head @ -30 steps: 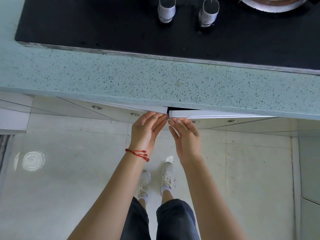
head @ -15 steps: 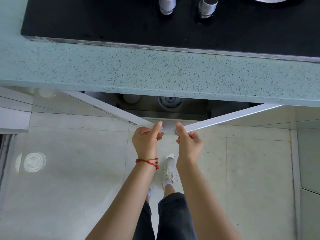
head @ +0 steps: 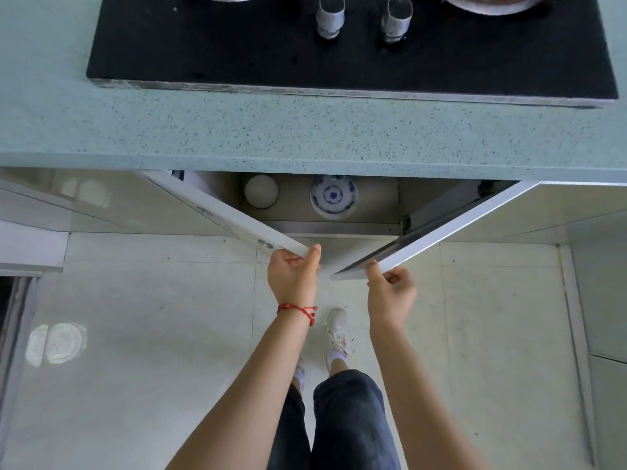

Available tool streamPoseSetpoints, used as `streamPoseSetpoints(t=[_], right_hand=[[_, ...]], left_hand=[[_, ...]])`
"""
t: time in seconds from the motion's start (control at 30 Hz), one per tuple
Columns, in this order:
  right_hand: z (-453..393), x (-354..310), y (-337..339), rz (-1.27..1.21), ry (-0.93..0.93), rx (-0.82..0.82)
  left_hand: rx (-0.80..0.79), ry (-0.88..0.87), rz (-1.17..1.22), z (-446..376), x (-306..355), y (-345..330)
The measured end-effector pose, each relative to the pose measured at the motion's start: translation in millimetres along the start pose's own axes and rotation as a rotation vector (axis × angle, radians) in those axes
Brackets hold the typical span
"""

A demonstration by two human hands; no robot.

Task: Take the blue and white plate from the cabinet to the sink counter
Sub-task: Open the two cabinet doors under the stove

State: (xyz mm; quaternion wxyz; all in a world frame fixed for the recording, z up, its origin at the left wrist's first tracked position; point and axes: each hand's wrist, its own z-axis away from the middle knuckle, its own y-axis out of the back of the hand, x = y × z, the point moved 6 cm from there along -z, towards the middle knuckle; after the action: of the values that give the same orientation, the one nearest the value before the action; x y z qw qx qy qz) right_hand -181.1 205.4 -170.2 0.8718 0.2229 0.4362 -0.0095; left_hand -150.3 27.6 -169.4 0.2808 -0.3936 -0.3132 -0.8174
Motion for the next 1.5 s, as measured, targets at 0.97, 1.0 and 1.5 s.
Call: streamPoseSetpoints(t=[0.97, 1.0, 1.5], right_hand=[[17.2, 30.0, 95.8, 0.22, 0.23, -0.016], [17.5, 31.5, 100.4, 0.23, 0.24, -0.015], [18.3, 53.4, 160.3, 0.287, 0.371, 0.118]], left_hand=[[0.091, -0.109, -0.305, 41.9, -29.5, 107.9], [0.096, -0.119, -0.307, 43.0, -30.8, 111.1], [0.197, -0.247, -0.35, 50.0, -44.4, 151.6]])
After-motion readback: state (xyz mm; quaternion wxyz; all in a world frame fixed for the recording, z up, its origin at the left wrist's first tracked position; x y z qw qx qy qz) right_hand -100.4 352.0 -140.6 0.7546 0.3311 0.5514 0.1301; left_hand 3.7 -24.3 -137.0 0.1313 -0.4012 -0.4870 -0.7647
